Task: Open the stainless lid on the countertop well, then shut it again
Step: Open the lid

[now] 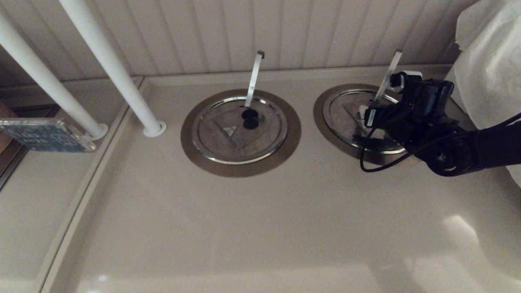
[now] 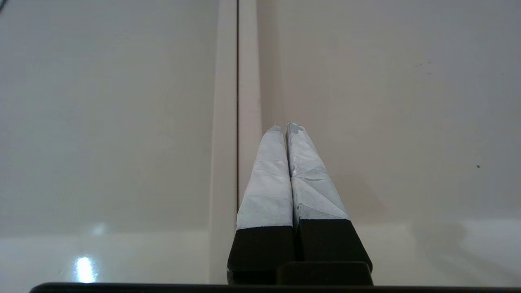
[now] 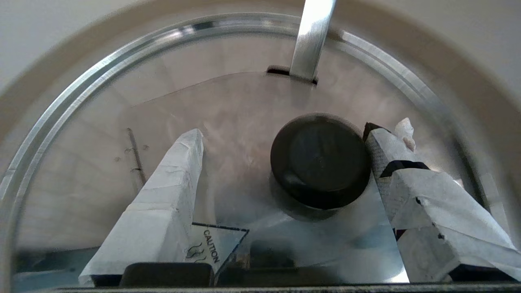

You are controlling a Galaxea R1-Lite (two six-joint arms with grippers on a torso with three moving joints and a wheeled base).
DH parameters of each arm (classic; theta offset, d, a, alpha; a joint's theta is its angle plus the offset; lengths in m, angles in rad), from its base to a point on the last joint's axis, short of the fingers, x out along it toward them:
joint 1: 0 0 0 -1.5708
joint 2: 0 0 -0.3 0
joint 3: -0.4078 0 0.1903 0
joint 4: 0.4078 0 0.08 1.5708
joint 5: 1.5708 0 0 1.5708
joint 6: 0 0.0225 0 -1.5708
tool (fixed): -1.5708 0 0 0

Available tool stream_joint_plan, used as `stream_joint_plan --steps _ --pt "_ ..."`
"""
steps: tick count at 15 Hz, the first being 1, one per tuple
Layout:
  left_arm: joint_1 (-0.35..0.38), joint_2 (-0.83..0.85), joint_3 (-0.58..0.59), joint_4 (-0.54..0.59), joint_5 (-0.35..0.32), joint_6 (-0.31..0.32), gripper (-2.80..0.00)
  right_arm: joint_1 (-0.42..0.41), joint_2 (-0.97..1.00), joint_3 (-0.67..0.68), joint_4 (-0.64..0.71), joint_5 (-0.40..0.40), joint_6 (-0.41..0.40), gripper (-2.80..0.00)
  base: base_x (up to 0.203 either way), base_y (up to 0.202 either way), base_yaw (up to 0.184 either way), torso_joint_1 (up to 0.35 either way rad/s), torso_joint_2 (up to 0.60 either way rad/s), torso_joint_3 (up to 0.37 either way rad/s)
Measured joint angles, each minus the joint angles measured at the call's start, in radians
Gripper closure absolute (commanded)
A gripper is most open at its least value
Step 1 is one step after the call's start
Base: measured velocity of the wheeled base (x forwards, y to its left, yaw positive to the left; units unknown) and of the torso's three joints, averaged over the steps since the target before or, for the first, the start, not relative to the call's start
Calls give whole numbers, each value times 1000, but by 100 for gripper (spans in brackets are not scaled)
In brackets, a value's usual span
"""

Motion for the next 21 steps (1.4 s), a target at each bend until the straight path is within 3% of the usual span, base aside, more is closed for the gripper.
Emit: stream_joint_plan --steps 21 --pt "0 0 0 0 0 0 0 40 -24 -45 1 -14 29 -280 0 0 0 0 0 0"
